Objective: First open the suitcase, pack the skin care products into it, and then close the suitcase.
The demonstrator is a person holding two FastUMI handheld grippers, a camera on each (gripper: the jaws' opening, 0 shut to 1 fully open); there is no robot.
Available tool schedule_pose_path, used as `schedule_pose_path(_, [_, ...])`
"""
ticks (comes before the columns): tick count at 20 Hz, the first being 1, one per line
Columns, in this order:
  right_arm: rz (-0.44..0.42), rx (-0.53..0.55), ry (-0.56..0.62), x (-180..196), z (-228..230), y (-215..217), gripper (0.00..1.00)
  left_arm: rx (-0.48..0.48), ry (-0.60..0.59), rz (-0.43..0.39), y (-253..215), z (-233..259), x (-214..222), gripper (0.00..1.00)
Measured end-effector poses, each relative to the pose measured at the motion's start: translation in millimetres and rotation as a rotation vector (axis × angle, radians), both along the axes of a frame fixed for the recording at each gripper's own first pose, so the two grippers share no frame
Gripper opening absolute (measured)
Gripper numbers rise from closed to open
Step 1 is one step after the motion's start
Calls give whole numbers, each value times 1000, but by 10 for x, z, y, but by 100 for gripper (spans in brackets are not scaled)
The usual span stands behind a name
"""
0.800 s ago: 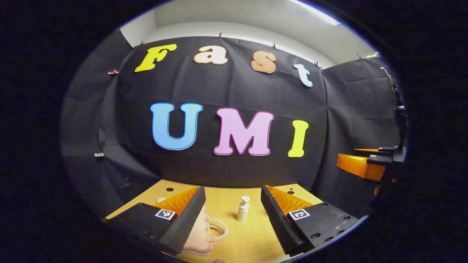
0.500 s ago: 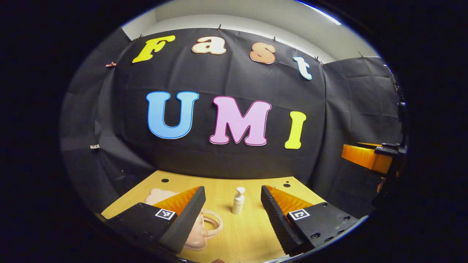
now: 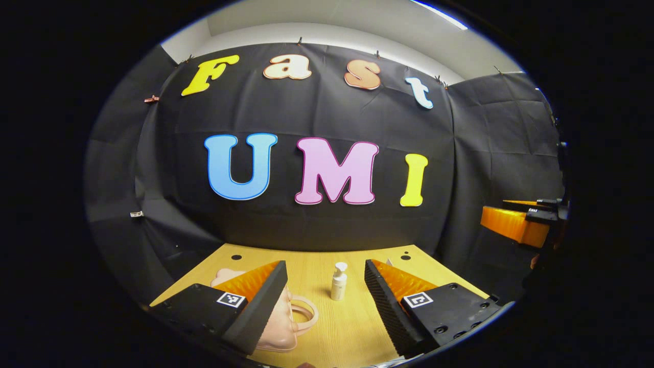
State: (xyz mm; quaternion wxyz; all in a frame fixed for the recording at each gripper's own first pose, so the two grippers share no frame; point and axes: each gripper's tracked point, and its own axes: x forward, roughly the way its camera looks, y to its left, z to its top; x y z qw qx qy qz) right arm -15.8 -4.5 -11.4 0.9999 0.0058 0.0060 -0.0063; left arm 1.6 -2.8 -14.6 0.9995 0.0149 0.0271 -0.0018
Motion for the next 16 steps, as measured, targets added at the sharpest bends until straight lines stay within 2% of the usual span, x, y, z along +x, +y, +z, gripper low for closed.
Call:
schedule_pose_path(5, [16, -23, 5, -2, -3, 12, 97, -28, 89, -3, -22, -313, 164, 96])
schedule_pose_path(12, [40, -29, -6, 190, 20, -212, 97, -14, 263, 51, 20, -1054, 639, 96])
schedule_pose_path(16, [81, 0, 7, 399, -65, -399, 97, 35, 461, 105, 24, -1699, 896, 96])
